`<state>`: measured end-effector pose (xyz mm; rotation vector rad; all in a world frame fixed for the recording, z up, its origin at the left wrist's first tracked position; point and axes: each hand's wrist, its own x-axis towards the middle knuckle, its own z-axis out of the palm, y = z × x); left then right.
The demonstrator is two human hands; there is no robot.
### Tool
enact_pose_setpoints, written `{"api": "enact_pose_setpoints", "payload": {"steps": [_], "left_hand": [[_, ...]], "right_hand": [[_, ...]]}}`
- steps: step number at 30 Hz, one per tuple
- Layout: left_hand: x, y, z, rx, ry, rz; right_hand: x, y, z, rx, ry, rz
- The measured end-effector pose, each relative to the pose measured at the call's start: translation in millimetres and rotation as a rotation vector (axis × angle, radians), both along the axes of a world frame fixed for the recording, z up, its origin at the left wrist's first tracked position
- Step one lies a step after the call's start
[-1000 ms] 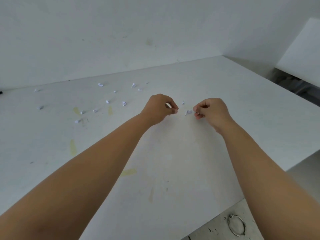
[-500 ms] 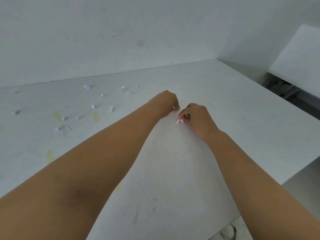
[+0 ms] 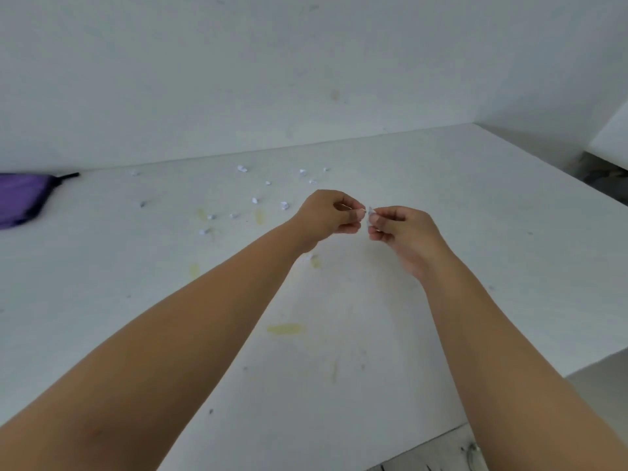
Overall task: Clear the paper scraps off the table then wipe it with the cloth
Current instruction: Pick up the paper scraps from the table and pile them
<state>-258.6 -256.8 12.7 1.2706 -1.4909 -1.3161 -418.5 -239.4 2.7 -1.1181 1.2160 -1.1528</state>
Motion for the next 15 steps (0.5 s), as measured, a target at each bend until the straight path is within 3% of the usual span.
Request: {"api": "enact_pose_setpoints", "payload": {"steps": [6,15], "left_hand": [[75,64,15,-0.006,0.049,0.142],[202,161,35,-0.018,-0.106,0.263]], "right_hand": [[76,35,14,0.056,-0.147,0.210],[201,92,30,0.131,-0.101,0.559]]}}
